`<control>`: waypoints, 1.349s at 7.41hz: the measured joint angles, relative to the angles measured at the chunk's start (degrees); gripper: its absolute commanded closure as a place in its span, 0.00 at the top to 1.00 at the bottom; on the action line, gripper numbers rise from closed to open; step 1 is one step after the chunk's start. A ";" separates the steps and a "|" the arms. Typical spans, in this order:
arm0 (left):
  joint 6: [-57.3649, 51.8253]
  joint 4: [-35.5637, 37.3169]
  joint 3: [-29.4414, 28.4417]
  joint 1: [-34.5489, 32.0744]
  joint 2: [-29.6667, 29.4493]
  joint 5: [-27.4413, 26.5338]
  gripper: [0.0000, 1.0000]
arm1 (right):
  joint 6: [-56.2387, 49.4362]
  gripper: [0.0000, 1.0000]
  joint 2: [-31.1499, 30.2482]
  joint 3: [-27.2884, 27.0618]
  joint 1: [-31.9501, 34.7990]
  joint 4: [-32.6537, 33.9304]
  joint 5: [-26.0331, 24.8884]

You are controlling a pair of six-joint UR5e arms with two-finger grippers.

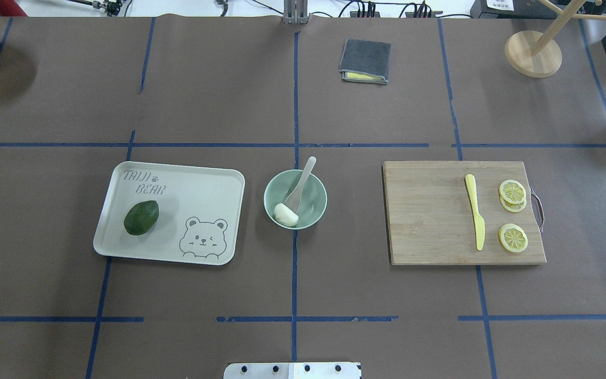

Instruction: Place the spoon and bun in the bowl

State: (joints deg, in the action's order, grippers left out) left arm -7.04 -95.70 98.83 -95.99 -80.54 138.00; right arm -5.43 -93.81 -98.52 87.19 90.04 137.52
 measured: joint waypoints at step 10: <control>-13.88 6.06 0.75 4.64 -1.11 -5.39 1.00 | 1.39 1.00 2.46 1.91 -0.40 0.06 0.23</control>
State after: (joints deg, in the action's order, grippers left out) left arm -20.92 -89.64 99.58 -91.34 -81.65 132.62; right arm -4.04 -91.35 -96.60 86.79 90.10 137.75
